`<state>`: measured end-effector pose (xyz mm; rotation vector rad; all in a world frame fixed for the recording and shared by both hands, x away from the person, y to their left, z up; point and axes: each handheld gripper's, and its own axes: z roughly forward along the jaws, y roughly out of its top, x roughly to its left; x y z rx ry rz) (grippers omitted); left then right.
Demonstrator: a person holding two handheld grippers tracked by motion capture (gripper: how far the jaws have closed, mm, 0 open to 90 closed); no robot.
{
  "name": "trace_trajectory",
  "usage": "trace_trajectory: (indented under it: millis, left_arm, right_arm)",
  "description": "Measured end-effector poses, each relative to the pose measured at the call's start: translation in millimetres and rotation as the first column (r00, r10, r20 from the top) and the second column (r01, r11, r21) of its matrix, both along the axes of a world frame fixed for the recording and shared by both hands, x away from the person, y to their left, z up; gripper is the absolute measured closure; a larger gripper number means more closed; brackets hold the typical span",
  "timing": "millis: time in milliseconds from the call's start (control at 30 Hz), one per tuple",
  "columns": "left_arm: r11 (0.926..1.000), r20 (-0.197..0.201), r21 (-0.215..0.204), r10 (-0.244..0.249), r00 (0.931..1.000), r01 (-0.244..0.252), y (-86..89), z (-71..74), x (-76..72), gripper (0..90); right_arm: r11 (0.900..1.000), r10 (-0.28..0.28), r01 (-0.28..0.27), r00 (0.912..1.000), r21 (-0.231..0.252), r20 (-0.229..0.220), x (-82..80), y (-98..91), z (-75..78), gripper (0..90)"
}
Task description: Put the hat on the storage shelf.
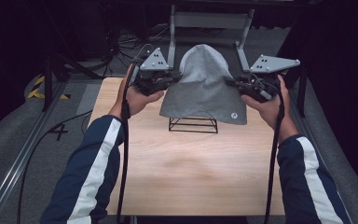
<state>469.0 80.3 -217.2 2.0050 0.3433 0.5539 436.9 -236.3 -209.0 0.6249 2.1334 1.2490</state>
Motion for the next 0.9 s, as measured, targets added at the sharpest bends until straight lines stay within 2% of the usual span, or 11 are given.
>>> trace_trajectory:
  millis: [67, 200, 267, 367, 500, 667, 767, 900]
  left_arm:
    - [0.9999, -0.002, -0.010, 0.005, 1.0000, -0.005, 0.0, 4.4, 7.4, 87.1]
    - [0.9996, 0.005, -0.028, 0.008, 1.0000, -0.007, 1.5, 14.4, 15.9, 87.1]
    - [0.9991, -0.006, -0.043, 0.005, 1.0000, -0.006, 1.3, 16.5, 20.0, 87.1]
    - [0.9993, -0.012, -0.036, 0.010, 0.9999, -0.010, -0.3, 18.0, 30.9, 87.1]
    - [0.9990, -0.027, -0.041, 0.018, 0.9995, -0.019, -1.9, 19.0, 49.2, 87.1]
    - [0.9930, -0.038, -0.107, 0.047, 0.9982, -0.050, -5.5, 16.3, 63.5, 87.1]
    - [0.9938, -0.043, -0.095, 0.054, 0.9976, -0.058, -9.3, 12.6, 67.2, 87.1]
    - [0.9923, -0.051, -0.106, 0.058, 0.9970, -0.063, -10.2, 9.9, 69.3, 87.2]
  right_arm:
    - [0.9998, -0.006, 0.006, 1.0000, 0.017, 0.003, 10.1, 1.5, 6.8, 84.3]
    - [0.9998, -0.012, 0.012, 0.9999, 0.017, 0.007, 16.5, 3.5, 12.5, 84.3]
    - [0.9996, -0.021, 0.021, 0.9997, 0.016, 0.008, 21.2, 4.8, 15.7, 84.3]
    - [0.9994, -0.033, 0.032, 0.9994, 0.013, 0.009, 28.5, 6.4, 18.4, 84.3]
    - [0.9989, -0.039, 0.039, 0.9992, 0.024, 0.001, 42.3, 6.0, 19.2, 84.3]
    - [0.9977, -0.059, 0.059, 0.9983, 0.035, 0.001, 56.8, 5.9, 18.8, 84.3]
    - [0.9970, -0.070, 0.070, 0.9976, 0.035, -0.004, 63.3, 6.3, 17.7, 84.3]
    - [0.9965, -0.079, 0.079, 0.9969, 0.029, -0.007, 65.0, 6.1, 17.3, 84.3]
